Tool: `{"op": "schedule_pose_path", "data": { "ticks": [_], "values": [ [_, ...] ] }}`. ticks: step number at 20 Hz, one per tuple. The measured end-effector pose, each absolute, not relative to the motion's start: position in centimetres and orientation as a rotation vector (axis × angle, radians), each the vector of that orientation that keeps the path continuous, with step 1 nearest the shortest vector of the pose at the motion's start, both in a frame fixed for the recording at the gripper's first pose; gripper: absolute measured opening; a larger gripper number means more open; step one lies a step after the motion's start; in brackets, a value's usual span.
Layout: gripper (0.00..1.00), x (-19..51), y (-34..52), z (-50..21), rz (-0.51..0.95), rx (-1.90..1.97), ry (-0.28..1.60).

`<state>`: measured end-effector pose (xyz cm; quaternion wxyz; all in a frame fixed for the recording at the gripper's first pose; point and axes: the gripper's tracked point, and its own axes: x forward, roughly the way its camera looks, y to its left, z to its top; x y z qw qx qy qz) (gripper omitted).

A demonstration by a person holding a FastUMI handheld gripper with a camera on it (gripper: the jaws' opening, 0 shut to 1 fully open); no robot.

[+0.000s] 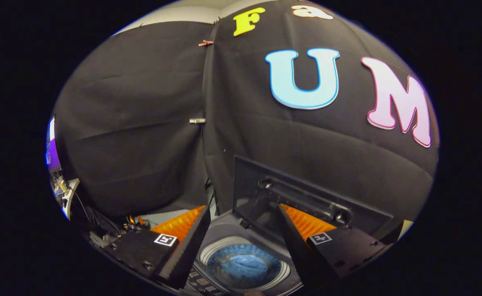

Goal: Put the clothes into the washing machine and then close the washing machine lid.

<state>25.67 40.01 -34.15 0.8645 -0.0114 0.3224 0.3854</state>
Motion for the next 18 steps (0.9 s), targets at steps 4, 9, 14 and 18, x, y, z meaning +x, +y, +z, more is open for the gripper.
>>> {"op": "schedule_pose_path", "data": {
  "ticks": [4, 9, 14, 18],
  "values": [
    [1.00, 29.7, 38.7, -31.7, 0.689, 0.069, 0.562],
    [1.00, 33.5, 35.8, -30.7, 0.531, 0.042, 0.450],
    [0.99, 37.0, 32.4, -32.3, 0.380, -0.040, 0.461],
    [0.99, 38.2, 29.9, -34.4, 0.280, -0.017, 0.535]
  ]
}}
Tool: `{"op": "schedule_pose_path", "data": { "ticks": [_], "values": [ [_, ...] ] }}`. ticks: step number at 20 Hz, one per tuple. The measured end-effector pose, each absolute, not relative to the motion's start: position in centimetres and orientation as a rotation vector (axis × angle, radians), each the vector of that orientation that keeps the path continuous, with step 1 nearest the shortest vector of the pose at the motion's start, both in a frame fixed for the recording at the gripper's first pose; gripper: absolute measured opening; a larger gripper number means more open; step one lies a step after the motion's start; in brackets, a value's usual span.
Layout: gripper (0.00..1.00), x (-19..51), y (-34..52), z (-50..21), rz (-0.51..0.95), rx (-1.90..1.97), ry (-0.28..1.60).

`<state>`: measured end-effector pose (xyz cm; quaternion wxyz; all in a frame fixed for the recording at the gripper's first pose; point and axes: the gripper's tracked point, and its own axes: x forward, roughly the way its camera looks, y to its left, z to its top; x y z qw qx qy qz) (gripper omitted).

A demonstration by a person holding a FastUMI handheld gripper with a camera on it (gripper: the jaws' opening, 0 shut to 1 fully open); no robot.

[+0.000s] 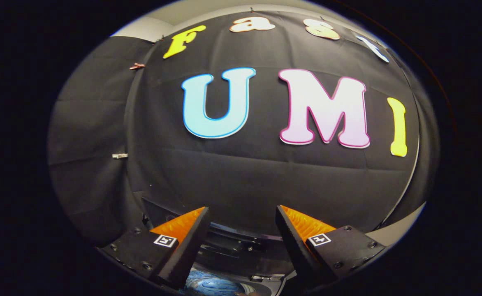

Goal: Put the clothes into the washing machine and then close the washing machine lid.

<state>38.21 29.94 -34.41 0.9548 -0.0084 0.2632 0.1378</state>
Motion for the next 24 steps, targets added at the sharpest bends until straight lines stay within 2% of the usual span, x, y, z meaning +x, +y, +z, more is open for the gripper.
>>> {"op": "schedule_pose_path", "data": {
  "ticks": [9, 24],
  "values": [
    [1.00, 38.8, 27.3, -37.3, 0.161, -0.001, 0.645],
    [1.00, 37.5, 27.1, -37.6, 0.081, 0.044, 0.700]
  ]
}}
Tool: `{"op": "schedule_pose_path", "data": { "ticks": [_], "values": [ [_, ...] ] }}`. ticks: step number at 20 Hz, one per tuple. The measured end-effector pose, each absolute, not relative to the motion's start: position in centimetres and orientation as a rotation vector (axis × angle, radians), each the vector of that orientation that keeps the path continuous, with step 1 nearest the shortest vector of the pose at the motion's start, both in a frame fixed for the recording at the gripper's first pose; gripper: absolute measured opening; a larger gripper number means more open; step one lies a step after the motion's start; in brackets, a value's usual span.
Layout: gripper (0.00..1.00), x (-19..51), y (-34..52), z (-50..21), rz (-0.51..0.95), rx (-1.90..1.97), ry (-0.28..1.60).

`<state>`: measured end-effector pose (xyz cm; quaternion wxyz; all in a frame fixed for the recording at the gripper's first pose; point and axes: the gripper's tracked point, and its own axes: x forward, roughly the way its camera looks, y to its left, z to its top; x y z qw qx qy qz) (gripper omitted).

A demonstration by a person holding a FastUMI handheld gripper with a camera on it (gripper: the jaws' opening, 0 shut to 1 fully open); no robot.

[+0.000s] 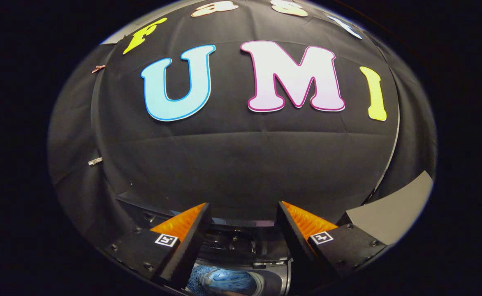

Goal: Put the clothes into the washing machine and then close the washing machine lid.

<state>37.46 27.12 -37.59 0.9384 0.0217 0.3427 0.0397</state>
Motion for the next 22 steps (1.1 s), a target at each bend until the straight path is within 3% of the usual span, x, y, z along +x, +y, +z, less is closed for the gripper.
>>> {"op": "schedule_pose_path", "data": {
  "ticks": [22],
  "values": [
    [1.00, 25.8, 27.1, -35.0, 0.054, 0.009, 0.815]
  ]
}}
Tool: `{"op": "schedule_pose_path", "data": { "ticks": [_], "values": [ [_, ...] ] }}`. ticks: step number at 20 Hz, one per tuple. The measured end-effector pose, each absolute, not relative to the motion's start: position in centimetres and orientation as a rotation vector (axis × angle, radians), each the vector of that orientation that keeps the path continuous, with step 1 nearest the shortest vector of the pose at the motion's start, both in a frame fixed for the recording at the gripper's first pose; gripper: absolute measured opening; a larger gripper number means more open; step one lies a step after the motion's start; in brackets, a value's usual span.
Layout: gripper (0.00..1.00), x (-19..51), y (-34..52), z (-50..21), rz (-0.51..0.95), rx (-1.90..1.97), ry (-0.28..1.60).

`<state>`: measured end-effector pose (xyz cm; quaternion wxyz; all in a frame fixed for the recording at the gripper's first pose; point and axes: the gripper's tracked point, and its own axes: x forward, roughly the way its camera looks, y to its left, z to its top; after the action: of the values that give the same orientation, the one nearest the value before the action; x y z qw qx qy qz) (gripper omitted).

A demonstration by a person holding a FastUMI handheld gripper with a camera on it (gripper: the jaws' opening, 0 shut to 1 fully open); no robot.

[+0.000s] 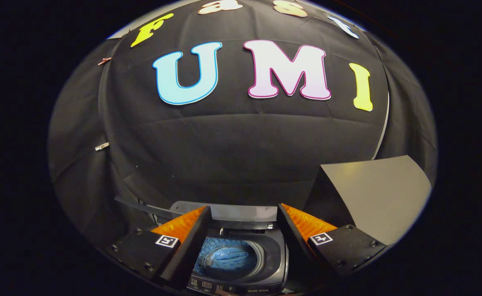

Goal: Put the clothes into the washing machine and then close the washing machine lid.

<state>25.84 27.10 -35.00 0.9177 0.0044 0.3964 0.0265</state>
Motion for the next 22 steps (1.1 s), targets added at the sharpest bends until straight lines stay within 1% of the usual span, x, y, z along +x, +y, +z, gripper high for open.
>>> {"op": "schedule_pose_path", "data": {
  "ticks": [5, 7, 9, 17, 22],
  "values": [
    [0.99, 23.1, 27.7, -35.1, 0.072, 0.025, 0.853],
    [0.96, 22.5, 28.3, -34.7, 0.082, 0.015, 0.844],
    [0.96, 21.8, 29.1, -34.1, 0.103, -0.003, 0.831],
    [0.96, 20.2, 29.6, -30.0, 0.164, 0.004, 0.734],
    [0.96, 19.5, 28.2, -25.2, 0.206, 0.017, 0.620]
  ]
}}
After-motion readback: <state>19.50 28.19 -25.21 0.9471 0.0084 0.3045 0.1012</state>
